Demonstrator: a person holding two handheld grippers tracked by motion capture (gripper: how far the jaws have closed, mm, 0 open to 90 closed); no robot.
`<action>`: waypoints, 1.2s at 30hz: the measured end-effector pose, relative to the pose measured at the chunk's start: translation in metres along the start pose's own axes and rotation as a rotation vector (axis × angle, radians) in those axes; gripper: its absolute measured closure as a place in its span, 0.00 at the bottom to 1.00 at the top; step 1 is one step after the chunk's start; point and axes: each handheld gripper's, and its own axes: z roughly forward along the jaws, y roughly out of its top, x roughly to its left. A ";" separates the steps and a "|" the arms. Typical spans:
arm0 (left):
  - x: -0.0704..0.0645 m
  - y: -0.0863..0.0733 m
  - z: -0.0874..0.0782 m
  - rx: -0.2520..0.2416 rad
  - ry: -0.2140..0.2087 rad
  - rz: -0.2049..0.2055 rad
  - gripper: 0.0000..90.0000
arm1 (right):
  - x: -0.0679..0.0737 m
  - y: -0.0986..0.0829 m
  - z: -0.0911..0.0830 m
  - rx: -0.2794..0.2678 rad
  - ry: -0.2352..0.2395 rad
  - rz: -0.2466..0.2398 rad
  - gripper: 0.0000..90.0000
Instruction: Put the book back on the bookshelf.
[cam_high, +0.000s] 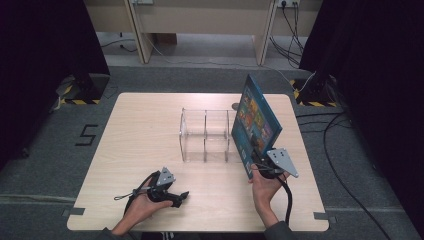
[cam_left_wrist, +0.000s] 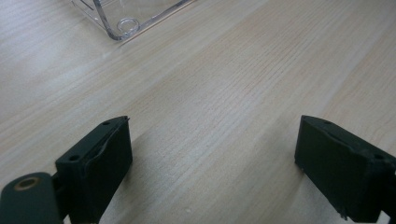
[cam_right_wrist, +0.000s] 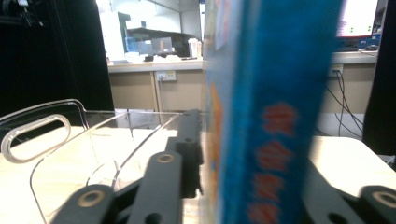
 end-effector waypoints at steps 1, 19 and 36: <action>0.000 0.000 0.000 0.000 0.000 0.000 0.11 | -0.001 0.000 -0.002 0.002 0.001 -0.004 0.77; 0.000 -0.001 -0.001 0.001 -0.005 0.004 0.11 | -0.007 -0.004 -0.031 0.080 0.110 0.068 0.55; 0.000 -0.001 -0.001 0.001 -0.007 0.008 0.11 | -0.020 -0.007 -0.057 0.116 0.165 0.095 0.54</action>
